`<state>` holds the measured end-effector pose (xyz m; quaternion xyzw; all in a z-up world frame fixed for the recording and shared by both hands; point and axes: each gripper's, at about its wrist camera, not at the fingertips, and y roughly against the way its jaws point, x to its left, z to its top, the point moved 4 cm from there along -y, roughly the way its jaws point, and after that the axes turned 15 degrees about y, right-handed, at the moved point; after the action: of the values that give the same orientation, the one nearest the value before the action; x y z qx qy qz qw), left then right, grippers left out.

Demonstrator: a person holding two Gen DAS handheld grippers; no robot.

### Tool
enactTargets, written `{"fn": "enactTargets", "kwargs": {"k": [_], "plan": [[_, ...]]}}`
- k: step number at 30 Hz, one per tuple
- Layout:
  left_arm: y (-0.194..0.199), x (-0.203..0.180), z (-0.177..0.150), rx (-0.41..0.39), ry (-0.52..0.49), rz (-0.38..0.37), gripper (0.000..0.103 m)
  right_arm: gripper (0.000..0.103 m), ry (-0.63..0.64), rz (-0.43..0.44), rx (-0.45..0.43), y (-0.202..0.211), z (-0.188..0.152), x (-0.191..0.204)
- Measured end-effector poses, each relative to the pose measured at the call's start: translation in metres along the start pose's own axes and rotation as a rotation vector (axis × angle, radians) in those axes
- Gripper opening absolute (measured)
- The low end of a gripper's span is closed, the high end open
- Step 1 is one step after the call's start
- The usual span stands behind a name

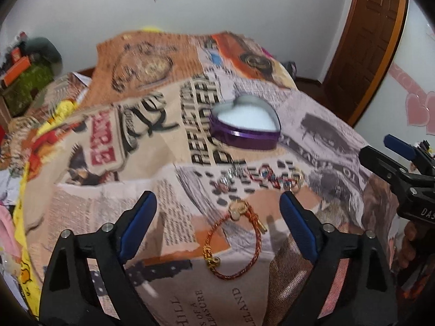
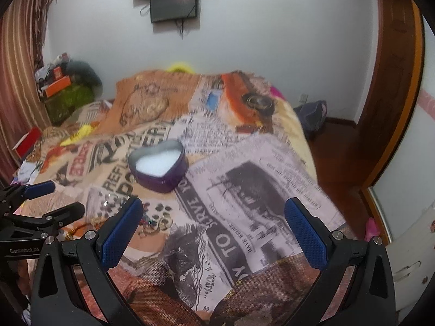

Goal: Organize jewelry
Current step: 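Lower the left tool toward the red-and-gold braided bracelet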

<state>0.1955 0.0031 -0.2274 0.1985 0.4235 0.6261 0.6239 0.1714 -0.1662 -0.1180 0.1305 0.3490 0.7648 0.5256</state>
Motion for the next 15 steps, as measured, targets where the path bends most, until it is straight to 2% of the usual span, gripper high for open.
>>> {"fn": "enactTargets", "kwargs": {"k": [2, 6, 8, 11, 13, 15], "plan": [[-0.007, 0.001, -0.005, 0.035, -0.007, 0.004, 0.084, 0.103, 0.002, 0.022, 0.011, -0.007, -0.003, 0.001], [-0.015, 0.003, -0.014, 0.083, -0.016, 0.004, 0.069, 0.103, 0.017, 0.082, 0.042, -0.017, -0.009, 0.008], [-0.014, 0.001, -0.015, 0.081, -0.025, 0.002, 0.065, 0.098, 0.03, 0.114, 0.055, -0.022, -0.011, 0.012], [-0.012, -0.001, -0.016, 0.096, -0.035, -0.025, 0.055, 0.082, 0.054, 0.154, 0.078, -0.032, -0.014, 0.018], [-0.012, -0.002, -0.017, 0.097, -0.046, -0.024, 0.054, 0.069, 0.065, 0.169, 0.097, -0.037, -0.015, 0.022], [-0.013, -0.002, -0.018, 0.1, -0.055, -0.025, 0.054, 0.064, 0.083, 0.186, 0.11, -0.041, -0.016, 0.027]]}}
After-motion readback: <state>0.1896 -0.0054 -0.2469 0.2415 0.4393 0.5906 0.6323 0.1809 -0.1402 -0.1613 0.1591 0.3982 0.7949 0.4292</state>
